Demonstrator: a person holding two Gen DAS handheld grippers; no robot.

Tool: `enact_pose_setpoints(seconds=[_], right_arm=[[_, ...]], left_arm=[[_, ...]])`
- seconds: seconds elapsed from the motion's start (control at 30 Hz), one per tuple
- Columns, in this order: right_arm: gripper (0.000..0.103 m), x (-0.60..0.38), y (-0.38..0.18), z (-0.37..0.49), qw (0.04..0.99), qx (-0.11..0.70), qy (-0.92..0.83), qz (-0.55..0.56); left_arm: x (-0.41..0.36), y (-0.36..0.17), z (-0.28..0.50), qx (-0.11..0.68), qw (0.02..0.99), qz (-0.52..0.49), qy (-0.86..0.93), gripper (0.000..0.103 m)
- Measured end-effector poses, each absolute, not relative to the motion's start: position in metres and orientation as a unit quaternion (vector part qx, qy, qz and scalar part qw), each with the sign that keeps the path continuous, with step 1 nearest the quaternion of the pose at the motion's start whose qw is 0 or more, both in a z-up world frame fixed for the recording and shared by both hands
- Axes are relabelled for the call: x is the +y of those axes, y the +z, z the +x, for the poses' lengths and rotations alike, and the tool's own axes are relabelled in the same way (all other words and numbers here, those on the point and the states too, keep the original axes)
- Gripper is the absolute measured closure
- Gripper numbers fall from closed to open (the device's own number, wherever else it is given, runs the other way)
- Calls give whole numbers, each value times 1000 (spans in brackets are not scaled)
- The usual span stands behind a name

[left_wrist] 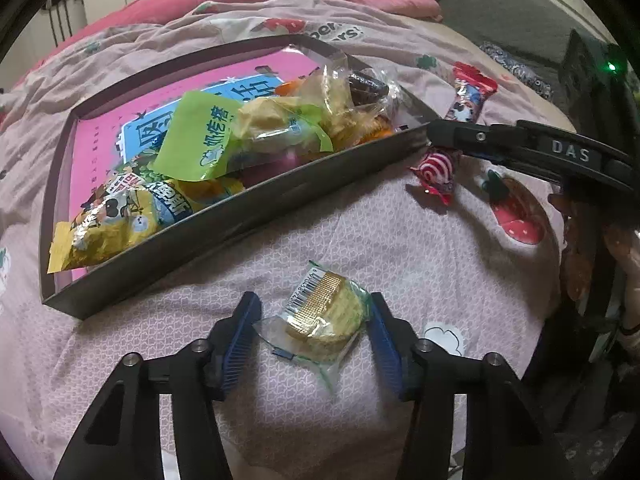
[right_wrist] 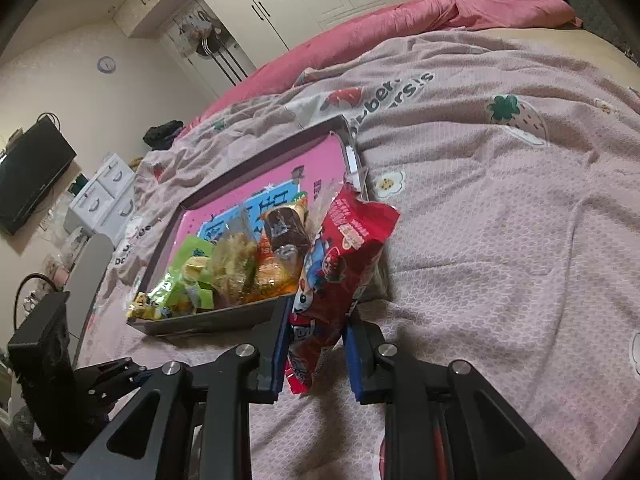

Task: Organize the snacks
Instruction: 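Grasp the clear-wrapped yellow cake with the left tool while the right tool grasps the red candy bar, then lift both snacks and carry them over the tray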

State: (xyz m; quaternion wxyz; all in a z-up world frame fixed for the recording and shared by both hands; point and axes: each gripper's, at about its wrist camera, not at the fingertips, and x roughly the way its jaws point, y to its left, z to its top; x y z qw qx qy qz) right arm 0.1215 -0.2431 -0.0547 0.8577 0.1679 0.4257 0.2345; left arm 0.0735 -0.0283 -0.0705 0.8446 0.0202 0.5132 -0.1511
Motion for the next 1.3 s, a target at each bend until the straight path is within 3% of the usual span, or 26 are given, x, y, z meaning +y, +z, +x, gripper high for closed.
enact_pose_setpoints(seconds=[0.07,0.1,0.13,0.77,1.3], right_arm=[[78,-244,-50,119,861,419,236,168],[78,-245,-46,117,863,414,238,167],[78,-245,-43,117,865,409,239,166],[78,-224,-2,116,894,351,254,113],[78,-201,4,128,897,347,261,86]], left_arm=[[-26,-68,74,510,847,15,-150,53],[-26,-67,74,510,847,12,-151,62],[-24,-65,74,509,848,9,-150,64],[10,-5,80,443,888,-48,-114,64],[32,7,104,422,902,-69,-60,64]])
